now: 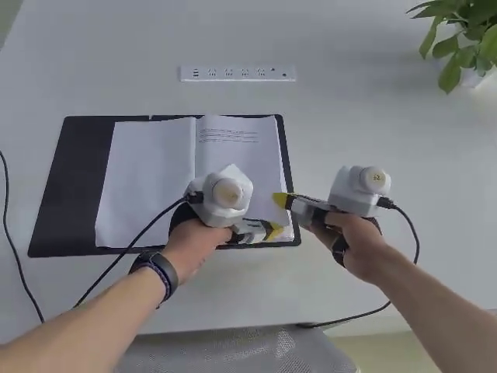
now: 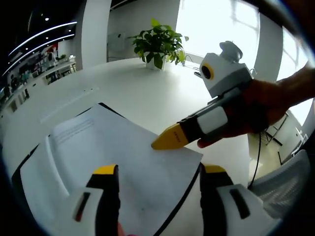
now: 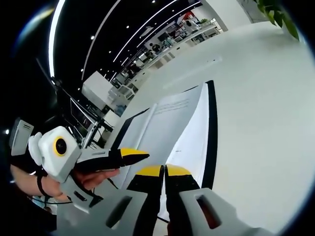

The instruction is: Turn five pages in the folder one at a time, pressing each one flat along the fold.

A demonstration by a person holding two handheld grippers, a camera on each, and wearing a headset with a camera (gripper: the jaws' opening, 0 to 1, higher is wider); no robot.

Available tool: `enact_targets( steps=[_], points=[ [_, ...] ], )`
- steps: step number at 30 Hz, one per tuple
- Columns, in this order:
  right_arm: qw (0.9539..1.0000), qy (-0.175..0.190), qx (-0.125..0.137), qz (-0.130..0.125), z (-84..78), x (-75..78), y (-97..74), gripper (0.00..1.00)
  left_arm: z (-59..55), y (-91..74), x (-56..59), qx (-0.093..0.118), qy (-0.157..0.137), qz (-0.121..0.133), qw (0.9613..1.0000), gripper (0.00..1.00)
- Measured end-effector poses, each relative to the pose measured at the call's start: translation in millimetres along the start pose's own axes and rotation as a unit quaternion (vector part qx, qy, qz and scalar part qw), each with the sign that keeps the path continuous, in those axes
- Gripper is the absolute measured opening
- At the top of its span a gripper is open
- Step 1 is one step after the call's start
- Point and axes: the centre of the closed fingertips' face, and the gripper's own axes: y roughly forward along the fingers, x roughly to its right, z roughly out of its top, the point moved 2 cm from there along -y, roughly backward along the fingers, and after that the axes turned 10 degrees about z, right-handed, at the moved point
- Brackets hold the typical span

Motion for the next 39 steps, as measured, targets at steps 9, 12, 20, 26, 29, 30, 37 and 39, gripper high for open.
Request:
enact_targets(
  steps=[9,12,20,26,29,30,37,39],
  points=[
    [1.0000,-0.006,0.002,0.002,4.3,-6.3,0.6,0.00,5.8,-20.0,-13.8,0.017,-0.004,0.010,0.9998,0.68],
    [0.9999,-0.012,0.003,0.005,8.3,-11.1,3.0,0.00,5.6,-27.7,-21.6,0.020,-0.010,0.016,0.9996,0.68],
    [0.9994,-0.027,0.012,0.021,23.0,-30.5,17.7,0.00,3.9,-46.8,-43.0,0.030,-0.025,0.033,0.9987,0.69],
    [0.9980,-0.047,0.013,0.040,34.6,-52.3,33.6,0.00,-1.4,-63.3,-61.7,0.033,-0.026,0.047,0.9980,0.69],
    [0.9966,-0.060,0.014,0.055,41.6,-66.7,43.1,0.00,-6.1,-73.8,-71.6,0.036,-0.029,0.054,0.9975,0.70],
    [0.9961,-0.065,0.013,0.058,43.1,-69.3,45.5,0.00,-7.9,-76.4,-73.0,0.035,-0.025,0.054,0.9976,0.70],
    [0.9915,-0.094,-0.007,0.089,45.1,-96.8,66.0,0.00,-24.7,-102.4,-94.0,0.031,-0.029,0.072,0.9965,0.71],
    [0.9901,-0.099,-0.012,0.099,43.6,-104.0,72.1,0.00,-31.8,-109.7,-102.2,0.029,-0.033,0.080,0.9958,0.71]
  ],
)
